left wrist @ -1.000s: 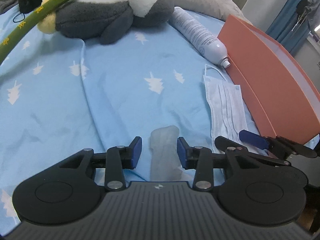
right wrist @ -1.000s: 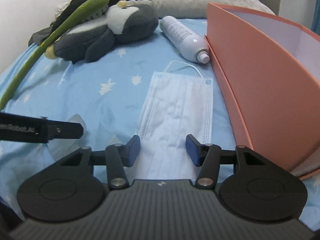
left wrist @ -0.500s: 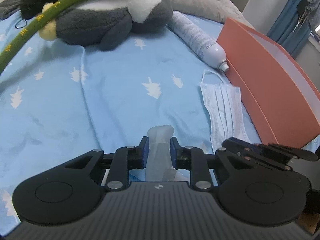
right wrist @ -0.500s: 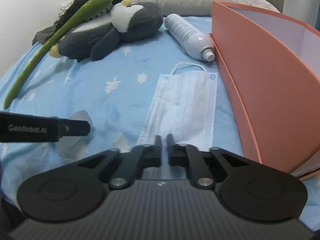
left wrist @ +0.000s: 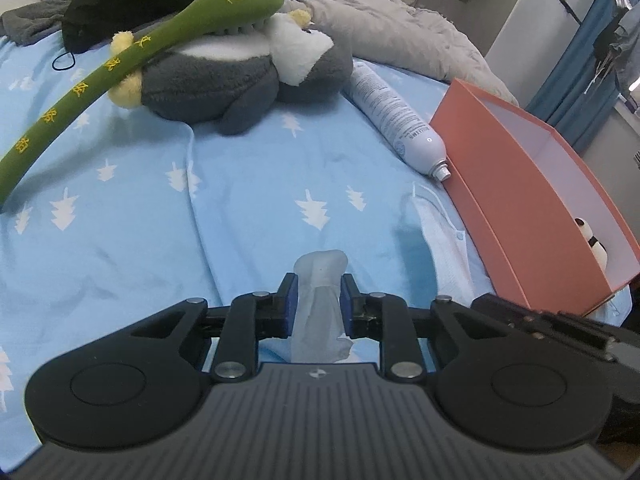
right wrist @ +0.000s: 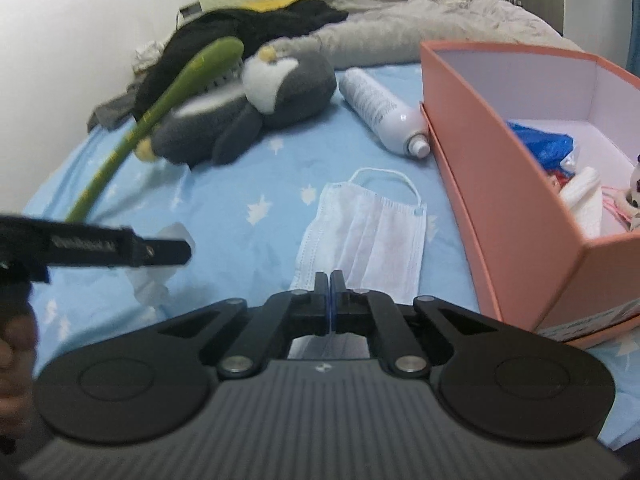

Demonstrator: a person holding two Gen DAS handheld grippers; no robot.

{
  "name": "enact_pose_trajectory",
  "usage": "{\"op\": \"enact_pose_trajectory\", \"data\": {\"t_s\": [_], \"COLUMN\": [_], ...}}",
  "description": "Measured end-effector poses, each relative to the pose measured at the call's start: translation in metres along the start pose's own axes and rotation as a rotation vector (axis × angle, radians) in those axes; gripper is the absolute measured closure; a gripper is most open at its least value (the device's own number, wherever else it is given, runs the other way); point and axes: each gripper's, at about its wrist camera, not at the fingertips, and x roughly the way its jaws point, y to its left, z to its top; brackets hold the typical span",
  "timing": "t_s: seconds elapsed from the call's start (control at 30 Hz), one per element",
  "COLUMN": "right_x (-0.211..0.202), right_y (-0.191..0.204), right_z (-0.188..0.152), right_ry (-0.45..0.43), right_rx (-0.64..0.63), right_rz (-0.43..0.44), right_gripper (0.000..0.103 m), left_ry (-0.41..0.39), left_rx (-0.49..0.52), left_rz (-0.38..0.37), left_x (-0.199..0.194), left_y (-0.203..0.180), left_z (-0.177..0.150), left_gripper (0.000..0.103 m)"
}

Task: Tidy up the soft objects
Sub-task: 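Carry the face mask and plastic bag in both grippers over the pink box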

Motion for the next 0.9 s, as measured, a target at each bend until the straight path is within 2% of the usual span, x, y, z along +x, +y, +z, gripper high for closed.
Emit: {"op": "enact_pose_trajectory", "data": {"t_s": [0.23, 0.43, 0.9], "right_x": [-0.017, -0.028, -0.091], "right_y": [-0.005, -0.005, -0.011], "right_z": [0.002, 0.010, 0.073], "right_ry": [-0.023, -0.045, -0.222], "right_rx": [0.022, 0.031, -0.029], "right_rz": [0.012, 0.032, 0.022], "right_gripper": [0.099, 0.099, 0.099], "left_ry": [-0.002, -0.019, -0.149], "left_rx": [-0.006, 0.013, 0.060], "left_rz": [-0.014, -0.036, -0.151], "left_x": [-0.009, -0.020, -0.069], "left_y": [-0.007, -0.019, -0.072], "left_z": [-0.005, 0.004, 0.071], "left_gripper": [0.077, 0.077, 0.077]}}
